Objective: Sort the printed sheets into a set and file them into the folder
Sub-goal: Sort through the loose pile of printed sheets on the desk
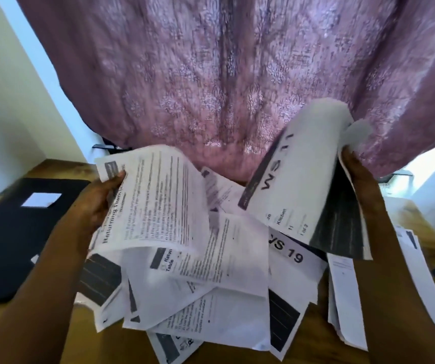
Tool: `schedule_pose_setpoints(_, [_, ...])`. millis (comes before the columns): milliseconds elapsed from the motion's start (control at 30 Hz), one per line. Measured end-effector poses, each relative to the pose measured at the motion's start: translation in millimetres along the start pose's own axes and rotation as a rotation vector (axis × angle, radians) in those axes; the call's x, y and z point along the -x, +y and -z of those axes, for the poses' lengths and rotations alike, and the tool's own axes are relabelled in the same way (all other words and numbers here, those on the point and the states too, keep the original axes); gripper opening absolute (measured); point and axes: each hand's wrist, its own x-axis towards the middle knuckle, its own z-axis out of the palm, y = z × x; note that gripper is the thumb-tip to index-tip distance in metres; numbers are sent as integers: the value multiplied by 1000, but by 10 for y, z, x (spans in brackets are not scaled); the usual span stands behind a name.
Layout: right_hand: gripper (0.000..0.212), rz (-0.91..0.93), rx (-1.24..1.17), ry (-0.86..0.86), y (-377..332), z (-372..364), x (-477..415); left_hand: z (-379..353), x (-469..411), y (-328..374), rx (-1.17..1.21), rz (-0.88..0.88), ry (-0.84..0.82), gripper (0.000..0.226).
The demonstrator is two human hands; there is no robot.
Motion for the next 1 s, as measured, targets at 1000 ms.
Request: schedule_pose_setpoints(1000, [90,164,1766,-679,2328,-946,-623,812,-136,-723,-1045,-168,-322,30])
